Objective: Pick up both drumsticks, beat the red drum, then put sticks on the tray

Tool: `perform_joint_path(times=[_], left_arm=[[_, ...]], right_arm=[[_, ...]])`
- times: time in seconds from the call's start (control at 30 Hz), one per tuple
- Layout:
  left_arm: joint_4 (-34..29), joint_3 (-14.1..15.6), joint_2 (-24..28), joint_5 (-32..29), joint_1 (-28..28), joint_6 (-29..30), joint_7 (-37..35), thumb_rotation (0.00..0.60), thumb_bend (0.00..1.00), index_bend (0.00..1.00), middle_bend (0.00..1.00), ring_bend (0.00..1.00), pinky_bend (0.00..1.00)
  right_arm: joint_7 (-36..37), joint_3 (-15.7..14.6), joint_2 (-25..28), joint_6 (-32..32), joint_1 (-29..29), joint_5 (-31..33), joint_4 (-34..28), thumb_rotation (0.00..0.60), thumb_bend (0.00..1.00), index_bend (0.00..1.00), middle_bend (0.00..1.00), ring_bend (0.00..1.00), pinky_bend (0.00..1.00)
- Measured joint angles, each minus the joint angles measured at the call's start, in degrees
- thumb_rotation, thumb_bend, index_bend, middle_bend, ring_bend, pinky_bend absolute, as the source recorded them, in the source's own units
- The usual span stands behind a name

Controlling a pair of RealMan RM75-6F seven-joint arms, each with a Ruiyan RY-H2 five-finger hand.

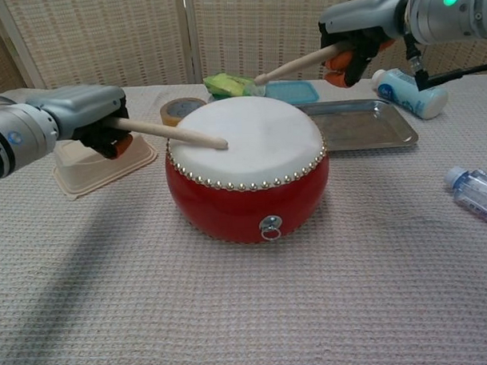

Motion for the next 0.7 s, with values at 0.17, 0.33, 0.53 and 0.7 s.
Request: perform_joint_path(times=[0.17, 0.33, 0.53, 0.7], left_arm=[[-4.1, -1.3, 2.8, 1.8, 1.0, 2.2, -2.8, 0.6, 0.72, 1.0, 1.0, 1.0, 1.0], [-6.7, -1.5, 4.8, 2.7, 1.6, 2.5, -3.7, 0.6, 0.72, 1.0, 1.0, 1.0, 1.0], [-3.3, -0.1, 1.6, 0.7, 0.5, 0.5, -1.2, 0.6, 0.72, 1.0, 1.0, 1.0, 1.0], [-2.0, 0.1, 0.6, 0.0, -0.1, 1.0, 0.6, 0.6, 0.72, 1.0, 1.0, 1.0, 1.0]], right_arm=[[-5.1, -3.2, -4.4, -1.3, 1.1, 3.8, 5.5, 0.6, 0.49, 1.0, 1.0, 1.0, 1.0], [-8.5, -4.4, -8.0, -0.9, 1.9, 6.5, 8.4, 0.6, 0.49, 1.0, 1.0, 1.0, 1.0], [-1.8, -1.2, -4.2, 1.2, 0.0, 0.3, 3.9, 0.6, 0.49, 1.0, 1.0, 1.0, 1.0], [0.6, 0.0, -2.2, 1.2, -1.6, -2.4, 2.4, 0.6, 0.49, 1.0, 1.0, 1.0, 1.0]])
